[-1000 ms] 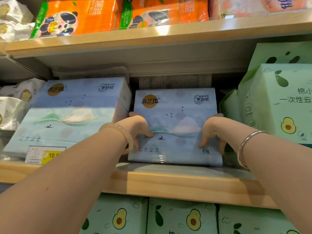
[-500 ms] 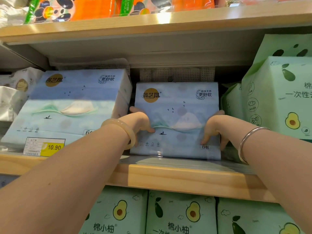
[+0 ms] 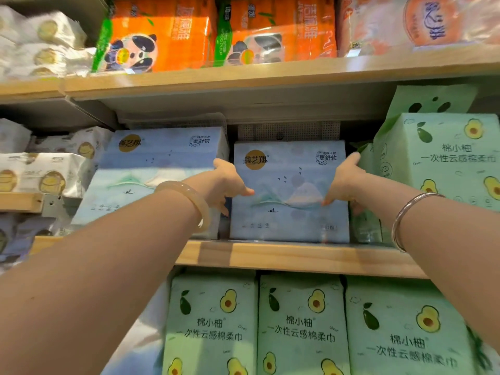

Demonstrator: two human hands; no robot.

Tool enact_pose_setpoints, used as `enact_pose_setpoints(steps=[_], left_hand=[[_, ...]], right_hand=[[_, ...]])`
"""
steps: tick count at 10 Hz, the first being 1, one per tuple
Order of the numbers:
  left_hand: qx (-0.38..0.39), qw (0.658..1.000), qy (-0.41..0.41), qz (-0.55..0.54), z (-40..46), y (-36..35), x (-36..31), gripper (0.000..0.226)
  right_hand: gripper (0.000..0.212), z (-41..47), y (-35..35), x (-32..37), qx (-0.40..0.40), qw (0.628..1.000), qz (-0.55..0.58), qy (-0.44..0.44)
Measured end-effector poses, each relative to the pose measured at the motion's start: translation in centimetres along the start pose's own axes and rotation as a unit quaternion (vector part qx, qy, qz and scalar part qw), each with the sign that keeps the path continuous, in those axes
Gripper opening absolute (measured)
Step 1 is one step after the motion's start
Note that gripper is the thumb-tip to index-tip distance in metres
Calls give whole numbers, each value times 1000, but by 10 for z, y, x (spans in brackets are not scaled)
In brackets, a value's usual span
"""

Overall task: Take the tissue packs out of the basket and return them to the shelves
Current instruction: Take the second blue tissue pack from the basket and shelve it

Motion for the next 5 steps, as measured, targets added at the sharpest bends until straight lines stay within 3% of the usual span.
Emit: enact_pose_setpoints(steps=[2, 3, 5], left_hand=[[-64, 985, -68, -143, -53, 39, 36, 79], [-98, 978, -65, -171, -83, 60, 71, 77], [-131, 974, 60, -174, -135, 86, 181, 52]], right_hand=[[79, -47, -7, 31, -133, 979, 130, 80], [60, -83, -32, 59, -135, 966, 170, 139], [44, -143, -124, 115, -1, 945, 258, 200]])
Point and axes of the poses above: each hand's wrist, its own z-axis towards the middle knuckle, its own y-axis out of the back of the hand, x = y × z, the point moved 6 cm from there along z, towards the middle knuckle, and after that the axes turned 12 degrees about x, right-handed, at the moved point
